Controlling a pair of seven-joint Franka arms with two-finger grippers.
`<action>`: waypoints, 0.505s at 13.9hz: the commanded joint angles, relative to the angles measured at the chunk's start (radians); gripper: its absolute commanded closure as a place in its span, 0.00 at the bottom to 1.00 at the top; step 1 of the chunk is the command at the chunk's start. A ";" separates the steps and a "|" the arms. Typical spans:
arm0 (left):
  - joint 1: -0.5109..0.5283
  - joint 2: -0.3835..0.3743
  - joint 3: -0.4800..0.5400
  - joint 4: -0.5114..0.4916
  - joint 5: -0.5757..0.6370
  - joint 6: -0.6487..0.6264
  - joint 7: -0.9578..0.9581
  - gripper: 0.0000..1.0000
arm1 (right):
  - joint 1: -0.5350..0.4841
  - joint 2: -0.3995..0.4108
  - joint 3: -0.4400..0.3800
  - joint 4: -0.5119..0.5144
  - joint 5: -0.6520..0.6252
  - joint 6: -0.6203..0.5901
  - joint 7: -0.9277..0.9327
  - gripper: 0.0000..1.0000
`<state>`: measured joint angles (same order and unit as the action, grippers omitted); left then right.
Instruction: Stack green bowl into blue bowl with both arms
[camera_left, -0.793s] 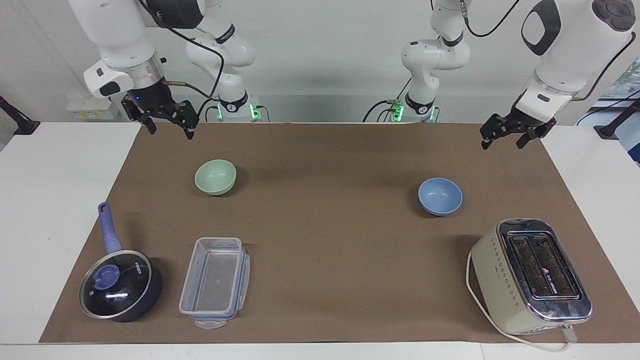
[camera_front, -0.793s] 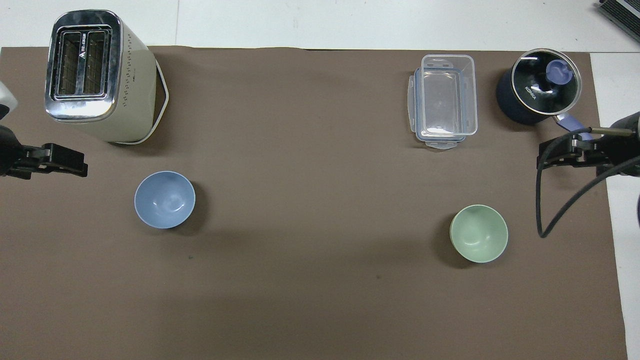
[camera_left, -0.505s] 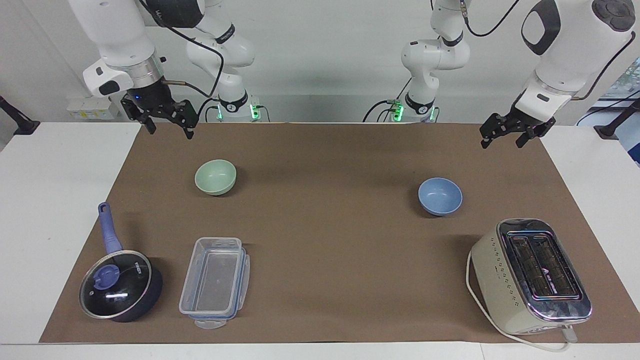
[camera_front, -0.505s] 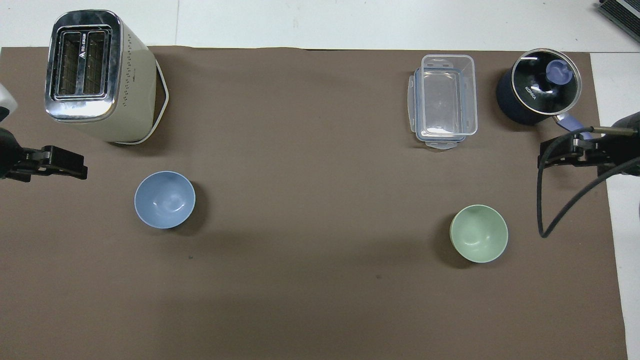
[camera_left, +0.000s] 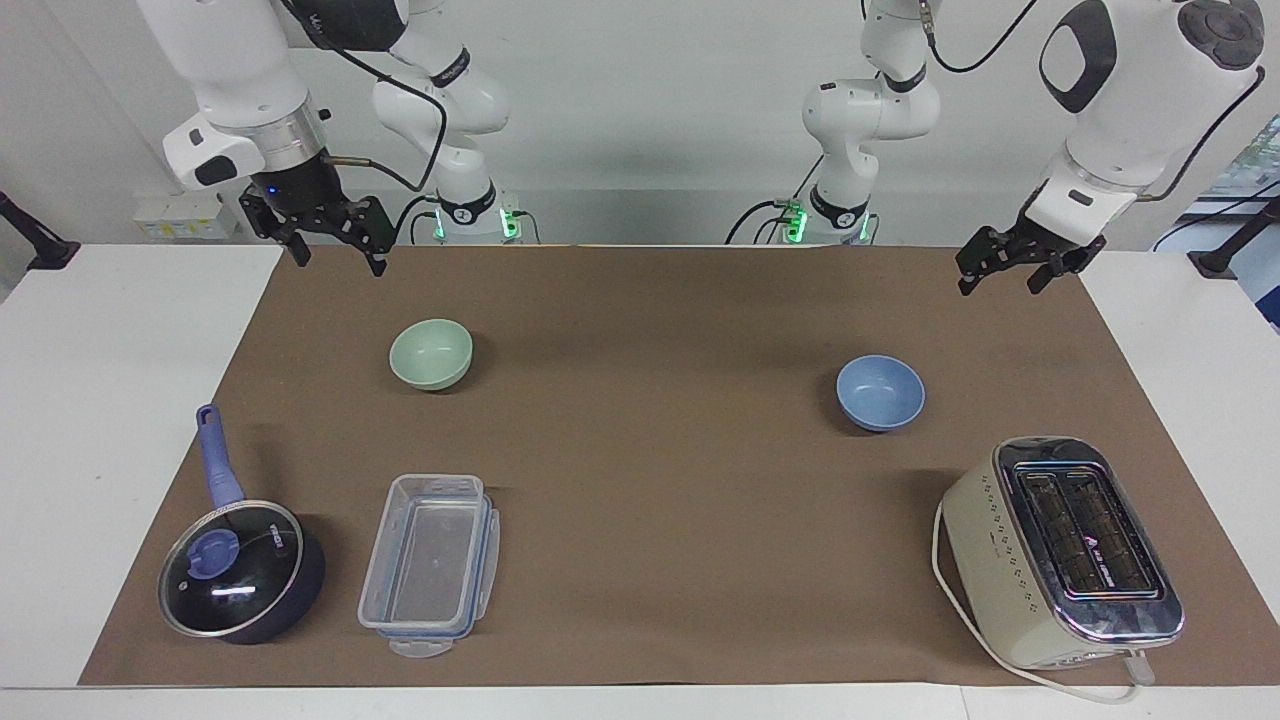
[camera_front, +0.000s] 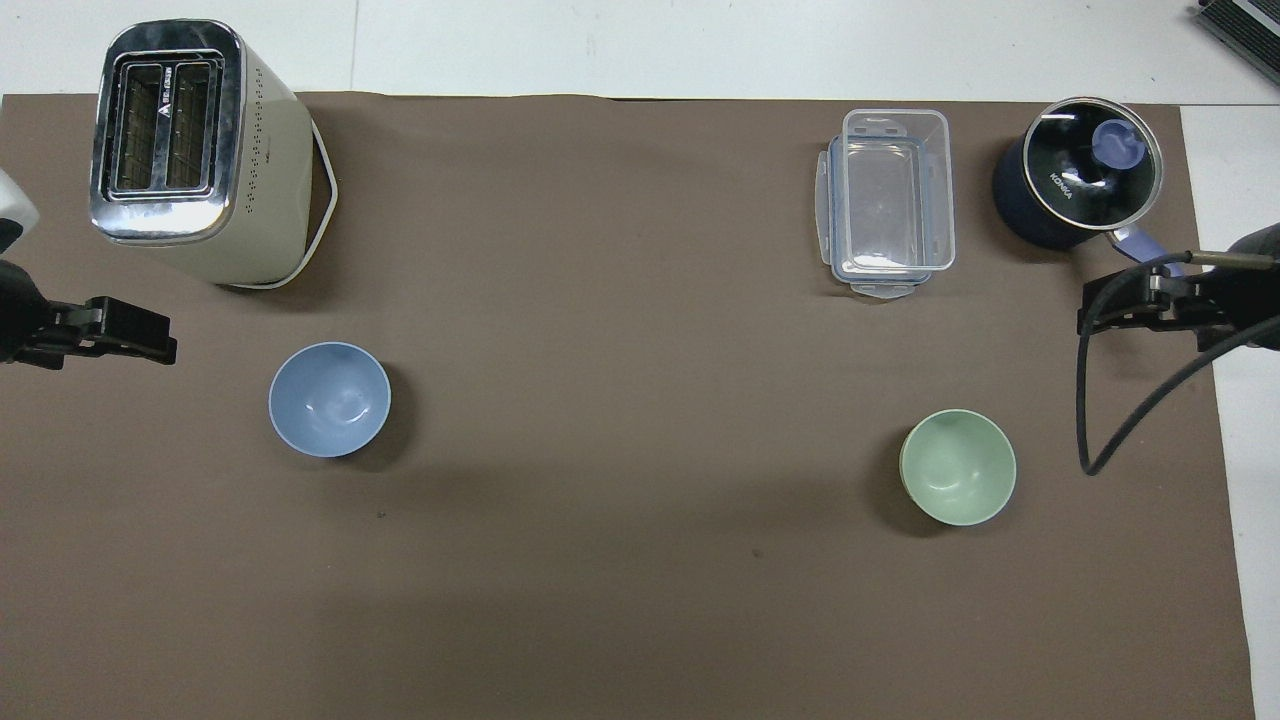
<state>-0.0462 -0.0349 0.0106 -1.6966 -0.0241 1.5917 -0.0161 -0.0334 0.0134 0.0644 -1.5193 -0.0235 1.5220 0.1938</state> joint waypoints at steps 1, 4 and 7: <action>0.002 -0.046 0.002 -0.090 0.023 0.050 -0.004 0.00 | -0.010 -0.007 0.002 0.007 0.016 -0.006 -0.007 0.00; 0.002 -0.075 0.002 -0.190 0.023 0.144 -0.004 0.00 | -0.010 -0.007 0.002 0.007 0.016 -0.006 -0.007 0.00; 0.003 -0.085 0.002 -0.285 0.023 0.249 -0.008 0.00 | -0.010 -0.007 0.002 0.007 0.016 -0.006 -0.007 0.00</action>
<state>-0.0459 -0.0713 0.0136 -1.8815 -0.0236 1.7599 -0.0161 -0.0334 0.0100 0.0644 -1.5188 -0.0235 1.5221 0.1938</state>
